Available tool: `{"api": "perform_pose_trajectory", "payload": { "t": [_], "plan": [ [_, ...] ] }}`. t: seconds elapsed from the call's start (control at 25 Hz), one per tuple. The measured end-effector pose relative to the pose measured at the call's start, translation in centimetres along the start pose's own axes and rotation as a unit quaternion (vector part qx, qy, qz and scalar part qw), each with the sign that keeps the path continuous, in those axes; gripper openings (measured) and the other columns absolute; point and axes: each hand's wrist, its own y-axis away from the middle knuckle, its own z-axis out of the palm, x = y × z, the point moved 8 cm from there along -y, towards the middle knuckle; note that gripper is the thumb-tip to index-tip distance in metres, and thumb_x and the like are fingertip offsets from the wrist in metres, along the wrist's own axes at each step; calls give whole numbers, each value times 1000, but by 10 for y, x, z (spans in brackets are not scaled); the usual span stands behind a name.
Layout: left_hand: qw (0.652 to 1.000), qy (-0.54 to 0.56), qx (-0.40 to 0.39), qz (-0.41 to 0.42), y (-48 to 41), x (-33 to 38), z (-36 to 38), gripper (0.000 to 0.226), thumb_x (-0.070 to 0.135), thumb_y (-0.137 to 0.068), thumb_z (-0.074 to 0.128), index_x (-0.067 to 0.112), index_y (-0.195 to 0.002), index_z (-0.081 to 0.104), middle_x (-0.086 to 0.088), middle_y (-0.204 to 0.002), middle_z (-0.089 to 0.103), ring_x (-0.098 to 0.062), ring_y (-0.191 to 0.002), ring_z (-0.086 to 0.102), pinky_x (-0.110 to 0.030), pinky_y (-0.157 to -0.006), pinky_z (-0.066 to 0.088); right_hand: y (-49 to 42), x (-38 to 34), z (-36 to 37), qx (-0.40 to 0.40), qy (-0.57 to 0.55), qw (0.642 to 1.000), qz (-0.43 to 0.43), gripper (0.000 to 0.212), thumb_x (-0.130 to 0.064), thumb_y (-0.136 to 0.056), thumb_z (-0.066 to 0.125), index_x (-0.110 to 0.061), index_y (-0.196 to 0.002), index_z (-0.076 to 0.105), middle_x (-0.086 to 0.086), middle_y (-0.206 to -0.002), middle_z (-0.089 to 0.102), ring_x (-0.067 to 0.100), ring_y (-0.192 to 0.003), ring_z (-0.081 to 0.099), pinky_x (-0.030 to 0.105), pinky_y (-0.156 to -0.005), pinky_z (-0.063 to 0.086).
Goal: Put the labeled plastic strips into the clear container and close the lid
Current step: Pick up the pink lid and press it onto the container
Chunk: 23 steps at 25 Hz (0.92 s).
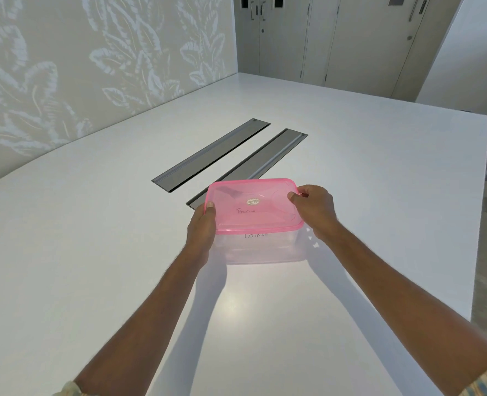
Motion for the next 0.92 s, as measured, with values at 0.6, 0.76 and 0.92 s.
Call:
{"api": "perform_pose_trajectory", "payload": {
  "t": [0.6, 0.76, 0.92],
  "plan": [
    [916, -373, 71, 130, -63, 59, 11, 46, 45, -111, 34, 20, -144, 56, -20, -137, 54, -45, -125, 59, -51, -105, 48, -13, 4, 9, 30, 59, 997, -44, 30, -36, -102, 57, -12, -116, 69, 6, -113, 67, 26, -98, 66, 37, -85, 52],
    [885, -430, 94, 155, -74, 64, 16, 50, 47, -113, 24, 15, -130, 58, -20, -126, 59, -46, -114, 64, -45, -88, 42, -3, -3, 15, 64, 126, 985, -101, 26, -24, -110, 42, -6, -113, 60, 14, -114, 58, 38, -95, 63, 45, -85, 51],
    [880, -444, 88, 146, -84, 66, 18, 52, 49, -113, 20, 18, -133, 57, -21, -127, 62, -46, -117, 64, -48, -96, 47, -7, -2, 18, 50, 154, 982, -92, 23, -20, -110, 37, -5, -113, 54, 16, -112, 59, 39, -93, 58, 39, -78, 41]
  ]
}}
